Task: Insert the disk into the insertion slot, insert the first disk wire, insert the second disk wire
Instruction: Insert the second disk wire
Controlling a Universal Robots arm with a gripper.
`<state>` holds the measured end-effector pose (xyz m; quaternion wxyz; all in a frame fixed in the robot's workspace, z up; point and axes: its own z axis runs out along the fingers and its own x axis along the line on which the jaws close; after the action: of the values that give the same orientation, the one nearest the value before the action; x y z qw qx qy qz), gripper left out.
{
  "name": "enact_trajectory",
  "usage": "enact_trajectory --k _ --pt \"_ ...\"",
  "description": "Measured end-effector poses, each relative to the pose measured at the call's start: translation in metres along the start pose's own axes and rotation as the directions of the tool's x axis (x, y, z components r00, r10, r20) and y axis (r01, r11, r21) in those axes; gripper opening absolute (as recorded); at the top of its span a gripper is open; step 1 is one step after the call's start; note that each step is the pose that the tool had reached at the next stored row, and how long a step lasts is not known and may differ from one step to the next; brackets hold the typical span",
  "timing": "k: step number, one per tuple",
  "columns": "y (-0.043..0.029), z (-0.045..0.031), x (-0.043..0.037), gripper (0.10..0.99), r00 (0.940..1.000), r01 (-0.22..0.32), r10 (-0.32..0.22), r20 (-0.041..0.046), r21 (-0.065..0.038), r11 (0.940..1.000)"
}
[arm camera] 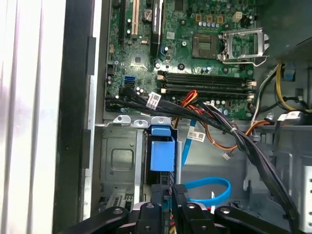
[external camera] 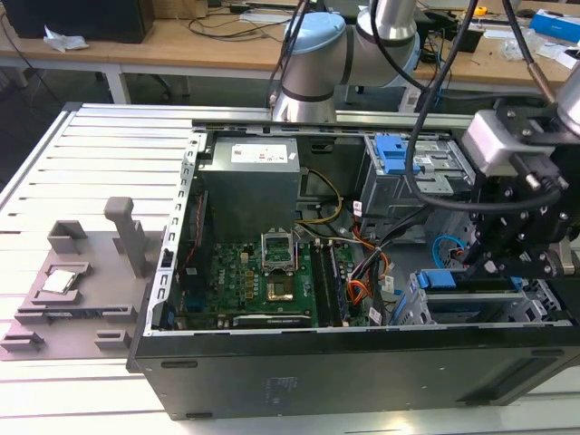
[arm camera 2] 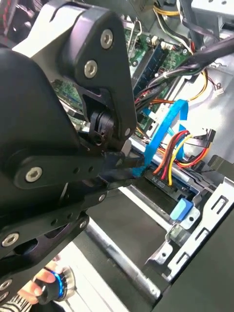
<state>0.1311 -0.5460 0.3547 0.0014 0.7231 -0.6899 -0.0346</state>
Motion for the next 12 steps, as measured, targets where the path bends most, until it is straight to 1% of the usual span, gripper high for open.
enact_trajectory --k 1,2,4,5,7,9,12 --pt "0.0001 -0.003 -0.0005 0.235 1.0 0.0 0.0 0.0001 0.0 1.0" --pt "0.0003 -0.0085 -0.0022 0.235 1.0 0.0 0.0 0.0001 0.0 1.0" --pt "0.0006 -0.0146 -0.0045 0.224 1.0 0.0 0.0 0.0 0.001 1.0" --pt "0.0006 -0.017 -0.0049 0.106 1.0 0.0 0.0 0.0 0.001 1.0" --pt "0.0009 -0.0214 -0.0052 0.106 1.0 0.0 0.0 -0.0001 0.001 1.0" --pt "0.001 -0.0239 -0.0053 0.106 1.0 0.0 0.0 0.0001 0.001 1.0" --pt "0.001 -0.0241 -0.0053 0.106 1.0 0.0 0.0 0.0001 0.001 1.0"
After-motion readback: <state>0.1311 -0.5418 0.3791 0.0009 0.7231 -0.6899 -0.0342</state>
